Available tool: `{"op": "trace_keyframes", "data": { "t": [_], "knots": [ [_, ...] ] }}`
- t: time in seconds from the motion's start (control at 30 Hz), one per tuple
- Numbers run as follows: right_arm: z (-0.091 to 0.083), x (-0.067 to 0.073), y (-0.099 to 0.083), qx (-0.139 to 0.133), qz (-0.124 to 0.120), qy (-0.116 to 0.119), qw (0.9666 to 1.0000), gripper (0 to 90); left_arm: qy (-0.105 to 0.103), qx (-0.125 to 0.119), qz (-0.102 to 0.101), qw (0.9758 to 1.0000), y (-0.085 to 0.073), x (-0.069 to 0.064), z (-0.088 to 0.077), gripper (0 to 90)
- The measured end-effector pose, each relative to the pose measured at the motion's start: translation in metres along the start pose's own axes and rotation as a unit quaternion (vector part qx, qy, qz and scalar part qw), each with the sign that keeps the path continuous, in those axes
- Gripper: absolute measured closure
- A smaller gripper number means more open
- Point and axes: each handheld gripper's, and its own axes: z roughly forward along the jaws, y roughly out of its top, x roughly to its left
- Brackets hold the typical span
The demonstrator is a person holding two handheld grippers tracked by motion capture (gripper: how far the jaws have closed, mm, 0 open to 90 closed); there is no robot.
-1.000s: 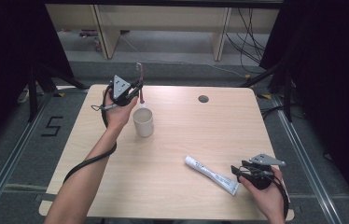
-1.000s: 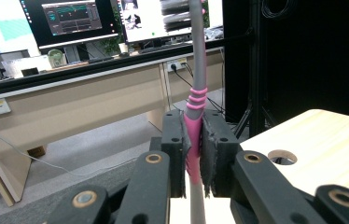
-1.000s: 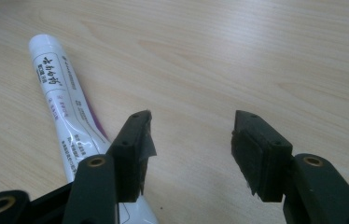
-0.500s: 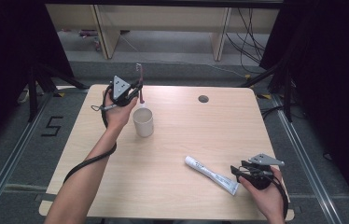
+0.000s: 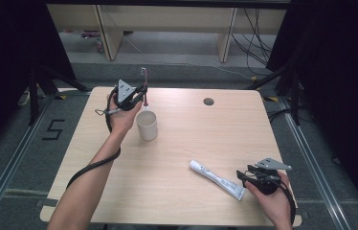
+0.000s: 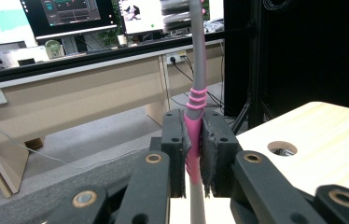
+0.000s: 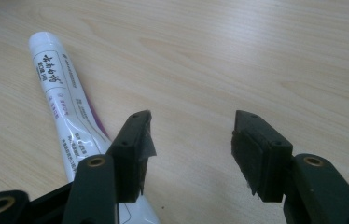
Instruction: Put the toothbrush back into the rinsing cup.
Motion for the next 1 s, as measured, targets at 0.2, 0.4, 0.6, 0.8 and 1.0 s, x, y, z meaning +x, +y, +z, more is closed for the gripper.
{"op": "trace_keyframes", "data": {
  "t": [0.2,0.4,0.6,0.8,1.0],
  "knots": [
    [0.0,0.001,0.0,0.004,0.006,0.003,1.0,47.5,0.001,0.003,-0.001,1.0,-0.002,-0.001,0.001,80.1],
    [0.0,0.001,0.0,0.006,0.006,0.001,1.0,47.5,-0.002,0.007,-0.009,0.9999,-0.005,-0.002,0.001,80.1],
    [0.002,0.002,-0.001,0.006,0.009,0.004,0.9999,47.4,0.001,0.007,-0.006,1.0,-0.007,0.0,0.001,80.1],
    [0.002,0.001,-0.001,0.004,-0.001,0.0,1.0,47.1,0.001,0.009,-0.005,0.9999,-0.008,0.0,0.0,80.1],
    [0.004,-0.002,0.0,-0.002,-0.015,0.002,0.9999,47.0,0.0,0.014,-0.007,0.9999,-0.013,0.0,-0.001,80.1]
  ]
}}
